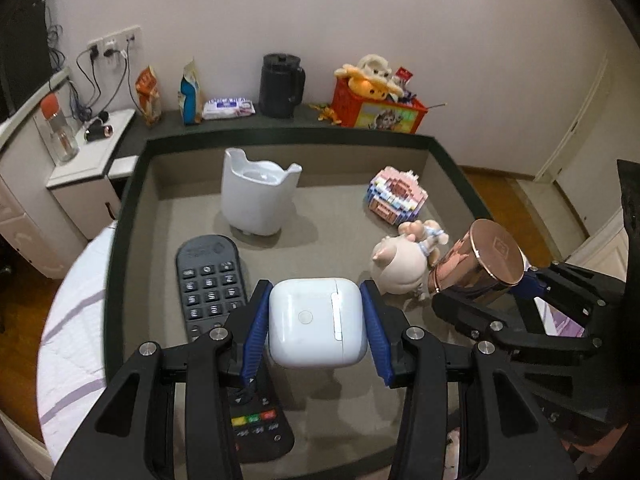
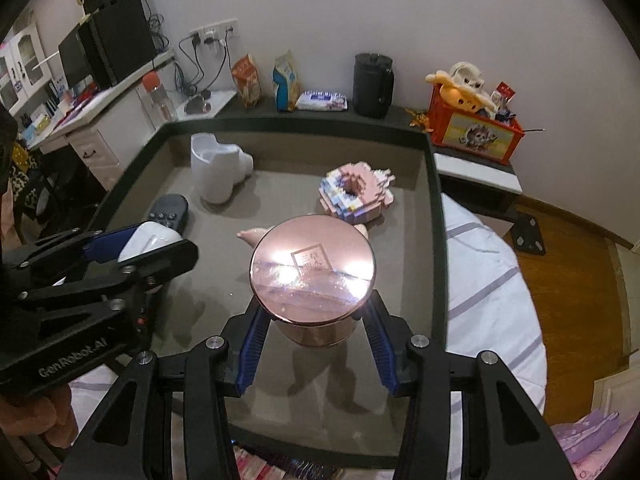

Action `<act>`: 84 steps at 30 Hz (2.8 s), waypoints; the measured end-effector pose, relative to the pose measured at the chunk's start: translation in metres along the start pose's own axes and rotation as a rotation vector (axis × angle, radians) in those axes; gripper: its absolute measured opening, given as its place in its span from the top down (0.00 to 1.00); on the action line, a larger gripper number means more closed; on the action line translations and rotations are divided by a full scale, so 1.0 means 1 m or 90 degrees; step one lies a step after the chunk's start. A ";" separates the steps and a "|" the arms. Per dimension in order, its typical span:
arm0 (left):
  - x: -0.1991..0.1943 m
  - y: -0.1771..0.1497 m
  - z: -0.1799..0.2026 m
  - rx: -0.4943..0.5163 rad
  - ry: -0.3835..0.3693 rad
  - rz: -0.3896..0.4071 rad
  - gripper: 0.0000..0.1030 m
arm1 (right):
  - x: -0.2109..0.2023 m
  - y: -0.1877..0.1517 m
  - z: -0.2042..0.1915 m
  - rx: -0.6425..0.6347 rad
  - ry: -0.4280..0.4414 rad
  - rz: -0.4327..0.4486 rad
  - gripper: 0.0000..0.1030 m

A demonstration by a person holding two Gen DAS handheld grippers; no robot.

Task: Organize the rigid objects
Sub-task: 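Carry the earbud case and canister into the tray and open both grippers, then withdraw both grippers from the tray back toward the remaining items, then move the left gripper to the glass bottle while the right approaches the white charger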

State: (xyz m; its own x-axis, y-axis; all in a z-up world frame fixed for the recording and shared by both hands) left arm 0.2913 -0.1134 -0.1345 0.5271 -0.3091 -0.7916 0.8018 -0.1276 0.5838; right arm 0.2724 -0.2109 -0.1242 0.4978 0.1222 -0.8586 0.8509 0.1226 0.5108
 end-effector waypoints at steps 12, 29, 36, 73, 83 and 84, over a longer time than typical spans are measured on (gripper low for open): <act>0.011 -0.005 -0.014 0.007 0.086 -0.024 0.29 | 0.004 -0.002 0.009 -0.014 -0.039 -0.008 0.28; -0.123 -0.032 -0.028 -0.011 0.115 0.117 0.00 | -0.095 -0.020 -0.001 0.086 0.020 0.111 0.00; -0.177 -0.062 -0.020 -0.021 0.123 0.154 0.00 | -0.152 -0.037 -0.021 0.091 0.032 0.166 0.00; -0.237 -0.179 -0.001 -0.048 0.130 0.147 0.00 | -0.209 -0.163 -0.021 0.134 -0.013 0.177 0.00; -0.238 -0.179 -0.001 -0.048 0.131 0.148 0.00 | -0.209 -0.163 -0.025 0.129 -0.011 0.175 0.00; -0.238 -0.178 -0.002 -0.048 0.130 0.148 0.00 | -0.209 -0.163 -0.025 0.129 -0.012 0.175 0.00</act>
State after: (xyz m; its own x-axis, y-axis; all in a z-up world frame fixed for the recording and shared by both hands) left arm 0.0234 -0.0155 -0.0508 0.7385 -0.1246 -0.6627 0.6676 -0.0029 0.7445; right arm 0.0258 -0.2317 -0.0265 0.7150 0.1056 -0.6911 0.6991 -0.1106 0.7064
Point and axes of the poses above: each gripper's, at about its wrist camera, not at the fingertips, and x roughly the way its jaws point, z to its right, y to its top, the point moved 9 cm from there along x, roughly the way its jaws point
